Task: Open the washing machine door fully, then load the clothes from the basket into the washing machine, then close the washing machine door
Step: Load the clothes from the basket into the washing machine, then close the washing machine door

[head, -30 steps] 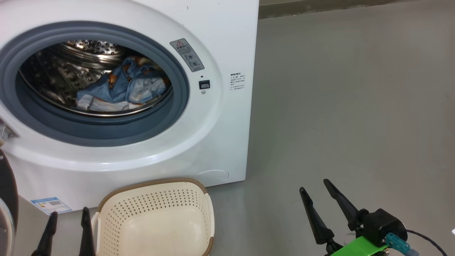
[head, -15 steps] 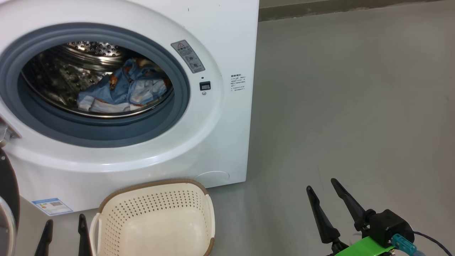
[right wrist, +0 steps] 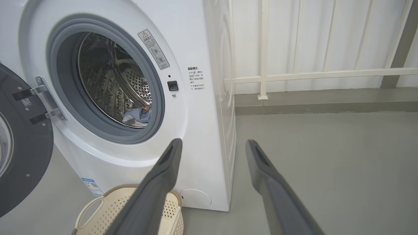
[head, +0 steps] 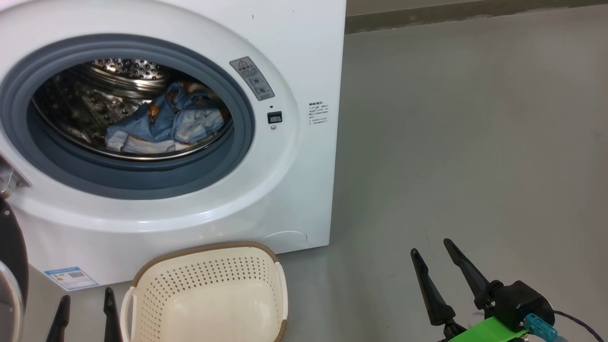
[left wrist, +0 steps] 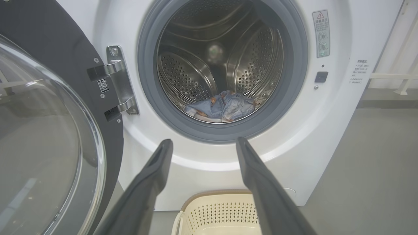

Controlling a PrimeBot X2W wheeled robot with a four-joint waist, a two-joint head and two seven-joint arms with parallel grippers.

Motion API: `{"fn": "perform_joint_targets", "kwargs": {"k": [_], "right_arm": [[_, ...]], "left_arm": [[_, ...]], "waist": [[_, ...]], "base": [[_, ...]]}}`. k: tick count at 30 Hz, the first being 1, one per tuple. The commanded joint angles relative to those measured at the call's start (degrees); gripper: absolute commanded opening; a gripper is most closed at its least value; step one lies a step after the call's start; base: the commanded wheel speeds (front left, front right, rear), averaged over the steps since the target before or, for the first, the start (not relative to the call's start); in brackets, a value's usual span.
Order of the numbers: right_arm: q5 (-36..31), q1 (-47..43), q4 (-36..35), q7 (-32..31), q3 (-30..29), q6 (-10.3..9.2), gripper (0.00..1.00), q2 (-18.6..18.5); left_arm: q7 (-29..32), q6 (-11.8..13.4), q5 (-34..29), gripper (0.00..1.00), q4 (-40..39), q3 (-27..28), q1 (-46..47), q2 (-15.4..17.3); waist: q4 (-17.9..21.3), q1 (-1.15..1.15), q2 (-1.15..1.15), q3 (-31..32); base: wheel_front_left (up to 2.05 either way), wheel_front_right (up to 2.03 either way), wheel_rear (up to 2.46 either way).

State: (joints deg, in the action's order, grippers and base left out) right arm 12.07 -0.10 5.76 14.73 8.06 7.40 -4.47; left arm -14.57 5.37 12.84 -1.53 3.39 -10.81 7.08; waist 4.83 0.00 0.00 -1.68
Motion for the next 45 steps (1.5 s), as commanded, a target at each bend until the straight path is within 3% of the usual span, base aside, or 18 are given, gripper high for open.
{"fn": "perform_joint_targets", "kwargs": {"k": [1, 27, 45], "right_arm": [[-0.93, 0.16, -1.46, 0.27, 1.16, 0.09, 1.0, -0.02], [-0.84, 0.62, -1.36, 0.27, 0.58, 0.09, 1.0, -0.27], [-0.83, 0.68, -1.11, 0.27, 0.53, 0.09, 1.0, -0.42]], "left_arm": [[-0.35, 0.51, 0.05, 1.0, -1.05, 2.08, 0.62, 0.52], [-0.42, 1.74, -0.7, 1.0, -1.54, 3.18, 2.18, 0.15], [-0.42, 2.19, -2.03, 1.0, -1.3, 3.45, 1.58, -0.95]], "waist": [[-0.03, 0.0, 0.0, -0.08], [-1.21, 0.0, 0.0, -1.19], [-1.22, 0.0, 0.0, -0.81]], "base": [[-0.09, 0.09, 0.0], [-1.3, 1.3, 0.0], [-0.12, 0.12, 0.0]]}}
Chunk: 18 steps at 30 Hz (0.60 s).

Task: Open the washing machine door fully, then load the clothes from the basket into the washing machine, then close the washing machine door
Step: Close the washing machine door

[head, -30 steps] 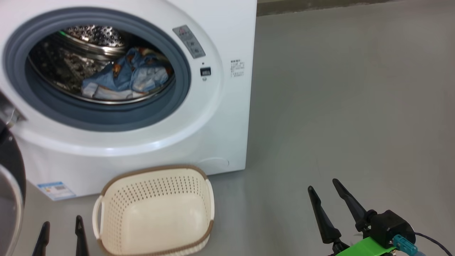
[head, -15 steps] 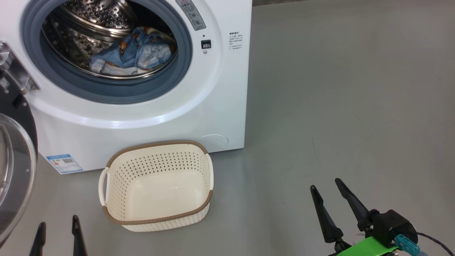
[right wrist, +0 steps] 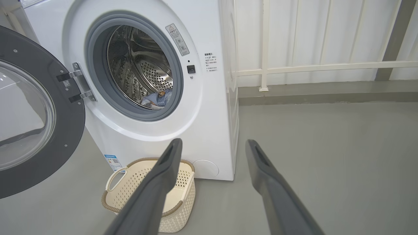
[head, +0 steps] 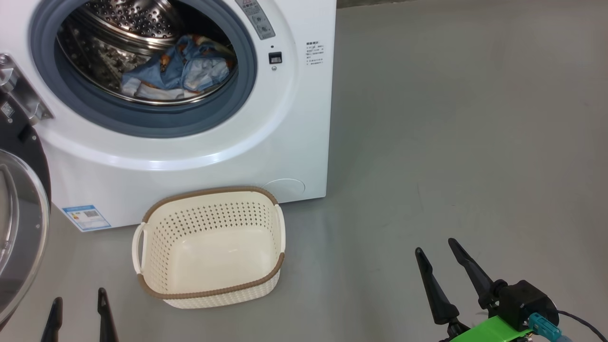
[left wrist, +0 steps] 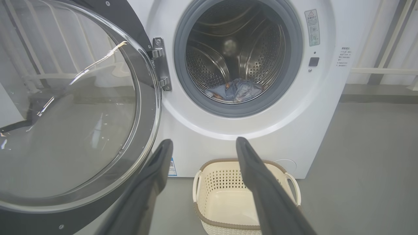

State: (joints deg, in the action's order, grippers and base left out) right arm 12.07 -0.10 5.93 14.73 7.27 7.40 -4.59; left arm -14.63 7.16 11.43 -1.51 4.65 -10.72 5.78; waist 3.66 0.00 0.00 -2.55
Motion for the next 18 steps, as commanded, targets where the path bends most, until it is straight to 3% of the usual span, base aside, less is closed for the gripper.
{"fn": "perform_joint_targets", "kwargs": {"k": [1, 11, 18], "right_arm": [[-0.83, 0.64, -1.26, 0.27, 1.3, 0.09, 1.0, -0.3], [-1.06, 0.77, -1.73, 0.27, 0.9, 0.09, 1.0, -0.21], [-1.61, 0.9, -2.3, 0.27, 0.53, 0.09, 1.0, -0.5]], "left_arm": [[-0.37, 0.34, -0.65, 1.0, -1.39, 2.17, 1.5, 0.3], [-0.37, 0.07, -0.46, 1.0, -1.52, 2.23, 1.43, 0.04], [-0.37, 0.24, -0.3, 1.0, -1.41, 2.46, 1.81, -0.23]], "waist": [[-0.09, 0.0, 0.0, 0.06], [-0.91, 0.0, 0.0, -0.26], [-3.98, 0.0, 0.0, -0.38]], "base": [[0.0, 0.0, 0.0], [0.0, 0.0, 0.0], [0.0, 0.0, 0.0]]}}
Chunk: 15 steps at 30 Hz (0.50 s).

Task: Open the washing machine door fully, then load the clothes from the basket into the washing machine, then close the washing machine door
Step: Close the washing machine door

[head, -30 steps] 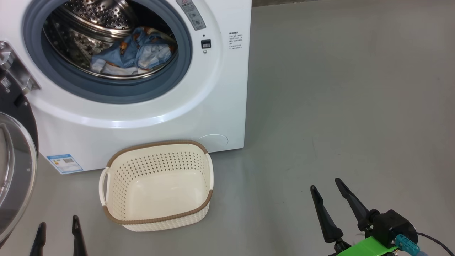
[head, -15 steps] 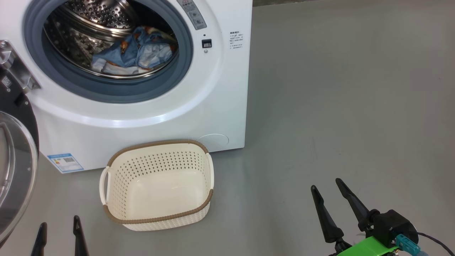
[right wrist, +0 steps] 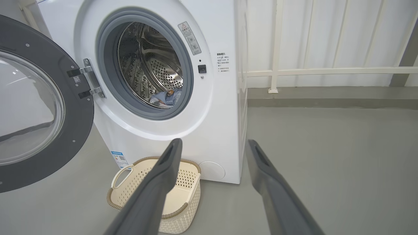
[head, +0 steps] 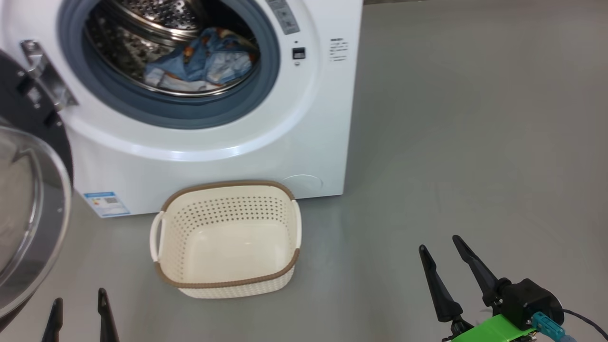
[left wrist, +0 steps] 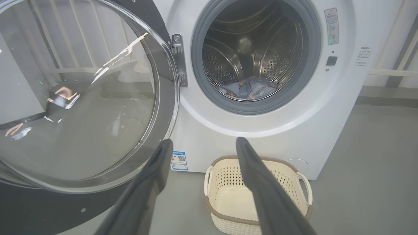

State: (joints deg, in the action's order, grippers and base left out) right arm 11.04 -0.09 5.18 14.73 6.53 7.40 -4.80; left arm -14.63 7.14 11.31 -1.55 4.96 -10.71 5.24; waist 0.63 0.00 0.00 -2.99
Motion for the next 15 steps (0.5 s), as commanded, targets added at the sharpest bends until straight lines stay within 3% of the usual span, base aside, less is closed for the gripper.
{"fn": "perform_joint_targets", "kwargs": {"k": [1, 15], "right_arm": [[-0.6, 1.02, -1.55, 0.27, 1.4, 0.09, 1.0, -0.34], [-0.36, 2.19, -0.62, 0.27, 3.94, 0.09, 1.0, -0.71]], "left_arm": [[-0.37, 0.26, -0.12, 1.0, -1.22, 2.15, 1.77, 0.26], [-0.37, -0.07, 0.52, 1.0, -0.54, 2.54, 0.71, -0.33]], "waist": [[-1.53, 0.0, 0.0, 0.19], [-10.92, 0.0, 0.0, 2.82]], "base": [[0.0, 0.0, 0.0], [0.0, 0.0, 0.0]]}}
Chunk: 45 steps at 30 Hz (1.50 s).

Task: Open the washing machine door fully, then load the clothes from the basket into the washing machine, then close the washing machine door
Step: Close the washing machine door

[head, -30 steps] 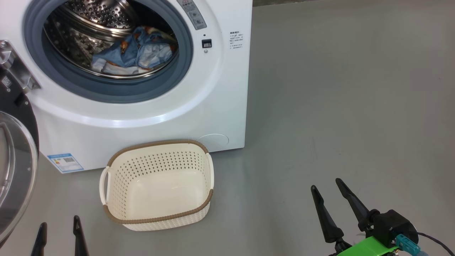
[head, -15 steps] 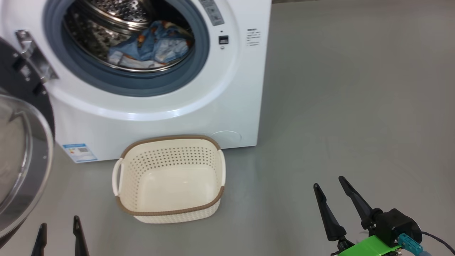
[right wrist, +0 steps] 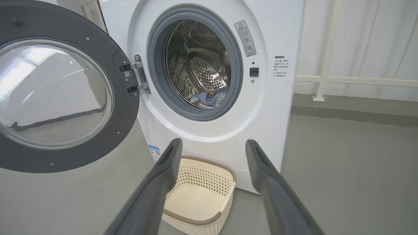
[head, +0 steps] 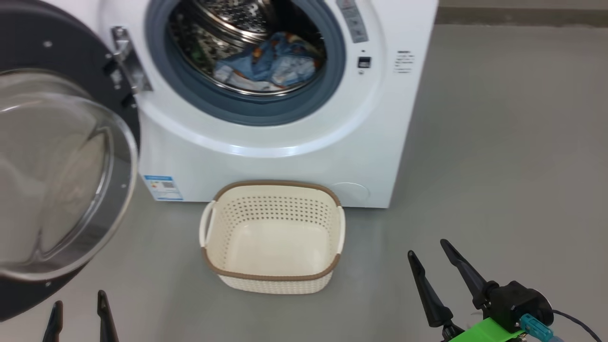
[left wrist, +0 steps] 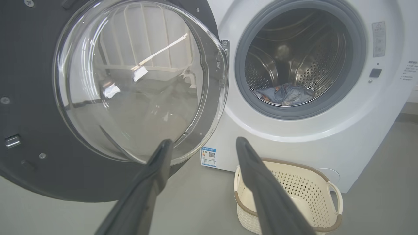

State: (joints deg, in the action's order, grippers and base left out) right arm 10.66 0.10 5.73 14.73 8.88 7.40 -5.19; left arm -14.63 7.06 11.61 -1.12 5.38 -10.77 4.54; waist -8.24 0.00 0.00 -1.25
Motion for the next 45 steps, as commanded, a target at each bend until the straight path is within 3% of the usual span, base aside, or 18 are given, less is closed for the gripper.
{"fn": "perform_joint_targets", "kwargs": {"k": [1, 23, 45], "right_arm": [[0.08, 1.99, -1.1, 0.27, 1.7, 0.09, 1.0, -0.37], [0.51, 5.86, 0.29, 0.27, 5.48, 0.09, 1.0, -0.5], [0.22, 9.06, 1.36, 0.27, 7.29, 0.09, 1.0, -1.49]], "left_arm": [[-0.37, 0.0, 0.27, 1.0, -0.93, 2.14, 0.67, 0.34], [-0.37, 0.34, 3.06, 1.0, -0.18, 2.59, 0.14, -0.73], [-0.37, 0.71, 5.1, 1.0, -0.18, 2.71, 1.29, -1.61]], "waist": [[-2.65, 0.0, 0.0, 1.24], [-14.67, 0.0, 0.0, -0.32], [-18.54, 0.0, 0.0, -4.75]], "base": [[0.0, 0.0, 0.0], [0.0, 0.0, 0.0], [0.0, 0.0, 0.0]]}}
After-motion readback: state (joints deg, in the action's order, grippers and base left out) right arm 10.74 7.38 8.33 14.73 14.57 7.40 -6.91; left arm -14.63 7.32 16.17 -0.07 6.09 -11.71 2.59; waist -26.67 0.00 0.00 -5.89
